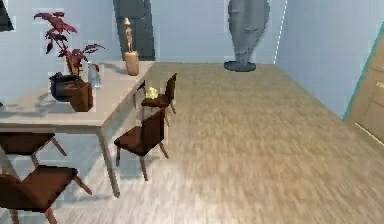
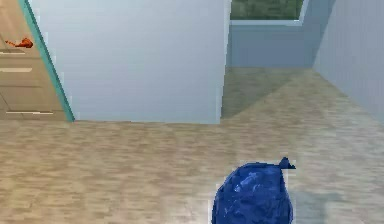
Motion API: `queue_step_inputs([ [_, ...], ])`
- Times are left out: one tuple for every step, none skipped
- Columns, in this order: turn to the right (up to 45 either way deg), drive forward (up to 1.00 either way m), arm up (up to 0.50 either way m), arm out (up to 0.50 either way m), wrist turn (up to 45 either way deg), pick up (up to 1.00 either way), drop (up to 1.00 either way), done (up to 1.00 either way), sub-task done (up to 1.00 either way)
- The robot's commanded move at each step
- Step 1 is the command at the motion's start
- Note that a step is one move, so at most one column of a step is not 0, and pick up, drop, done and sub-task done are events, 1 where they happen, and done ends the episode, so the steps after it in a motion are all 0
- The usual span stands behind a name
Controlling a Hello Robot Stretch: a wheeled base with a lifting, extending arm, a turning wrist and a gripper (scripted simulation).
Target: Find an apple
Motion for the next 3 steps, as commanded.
queue_step_inputs([
  [12.0, 0.00, 0.00, 0.00, 0.0, 0.00, 0.00, 0.00, 0.00],
  [0.0, 1.00, 0.00, 0.00, 0.0, 0.00, 0.00, 0.00, 0.00],
  [0.0, 0.20, 0.00, 0.00, 0.0, 0.00, 0.00, 0.00, 0.00],
])
